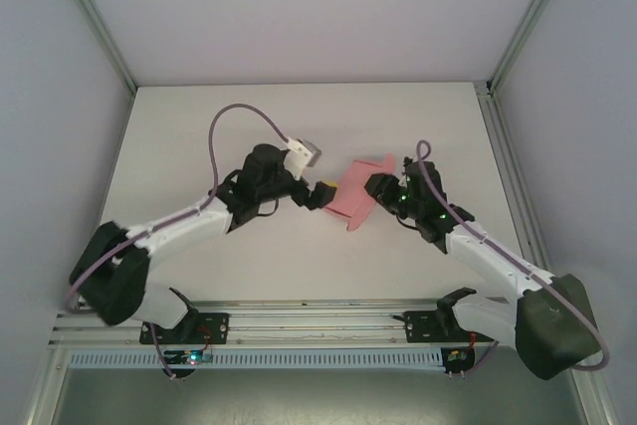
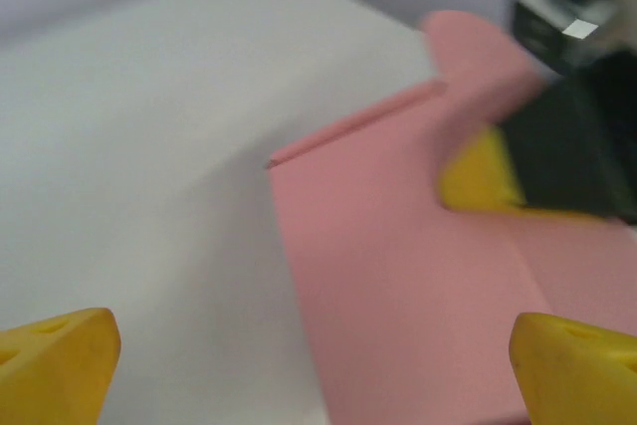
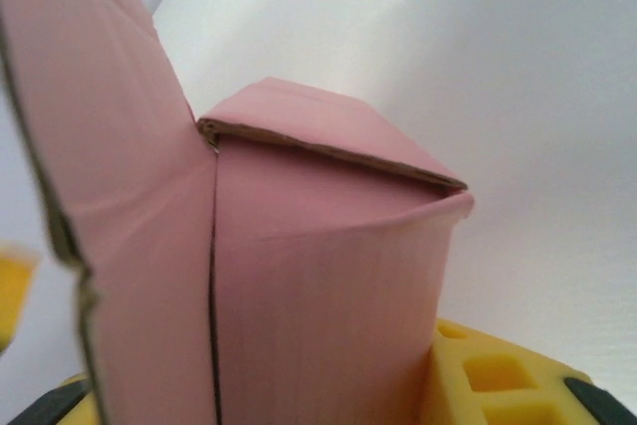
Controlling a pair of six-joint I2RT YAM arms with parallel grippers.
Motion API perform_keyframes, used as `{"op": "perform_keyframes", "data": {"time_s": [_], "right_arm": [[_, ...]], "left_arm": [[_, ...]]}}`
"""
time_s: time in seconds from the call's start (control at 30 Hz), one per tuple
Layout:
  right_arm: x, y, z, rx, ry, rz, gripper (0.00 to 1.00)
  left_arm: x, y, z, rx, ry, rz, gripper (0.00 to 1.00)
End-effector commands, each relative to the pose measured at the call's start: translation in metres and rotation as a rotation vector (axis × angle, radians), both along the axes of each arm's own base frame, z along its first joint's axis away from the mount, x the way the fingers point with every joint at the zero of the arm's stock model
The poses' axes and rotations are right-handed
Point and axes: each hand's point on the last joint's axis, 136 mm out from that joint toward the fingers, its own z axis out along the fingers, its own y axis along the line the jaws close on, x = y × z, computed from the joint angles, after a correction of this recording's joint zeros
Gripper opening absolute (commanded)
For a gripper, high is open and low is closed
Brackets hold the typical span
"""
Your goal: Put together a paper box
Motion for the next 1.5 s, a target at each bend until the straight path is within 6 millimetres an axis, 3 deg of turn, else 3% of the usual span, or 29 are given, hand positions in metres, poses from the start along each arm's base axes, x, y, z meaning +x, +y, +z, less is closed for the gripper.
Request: {"op": "perform_keyframes", "data": {"time_s": [0.0,0.2,0.3,0.47,0.63,0.7,0.87,0.97,1.13,1.27,1.33,1.47], "right_arm": [[-0.008,-0.028,0.001,-0.039,0.172,-0.132,0.38],[0.003,-0.02,0.002,0.113,0.37,-0.113,0.25],[0.01,0.0,0.003,0.18,0.449,-0.025,0.21],[0.01,0.024,0.005,0.165,0.518,0.062,0.23],[0.009,0.029,0.006,0.194,0.541,0.069,0.25],[0.005,0.03,0.002,0.185,0.565,0.077,0.26],[0.004,0.033,0.003,0.209,0.573,0.085,0.27],[0.006,0.033,0.008,0.207,0.557,0.088,0.31],[0.009,0.028,0.018,0.203,0.501,0.089,0.41],[0.021,0.007,0.035,0.131,0.357,0.067,0.58],[0.03,-0.012,0.054,0.041,0.229,0.05,0.63],[0.04,-0.045,0.11,-0.163,-0.076,0.029,0.76]], "left_arm": [[-0.015,0.011,-0.029,0.318,-0.247,0.003,1.0],[-0.038,-0.017,-0.019,0.304,-0.442,-0.072,1.0],[-0.03,-0.028,-0.021,0.342,-0.499,-0.064,1.0],[-0.014,-0.045,-0.021,0.325,-0.544,-0.048,1.0],[-0.006,-0.053,-0.029,0.337,-0.534,-0.038,1.0],[-0.006,-0.056,-0.026,0.31,-0.53,-0.037,0.95],[-0.005,-0.058,-0.029,0.313,-0.518,-0.044,0.66],[-0.003,-0.057,-0.032,0.332,-0.513,-0.036,0.58],[-0.003,-0.056,-0.03,0.295,-0.497,-0.019,0.49],[-0.001,-0.048,-0.028,0.207,-0.426,-0.011,0.48],[0.002,-0.04,-0.029,0.146,-0.359,-0.008,0.48],[0.004,-0.025,-0.032,0.053,-0.256,-0.027,0.49]]}}
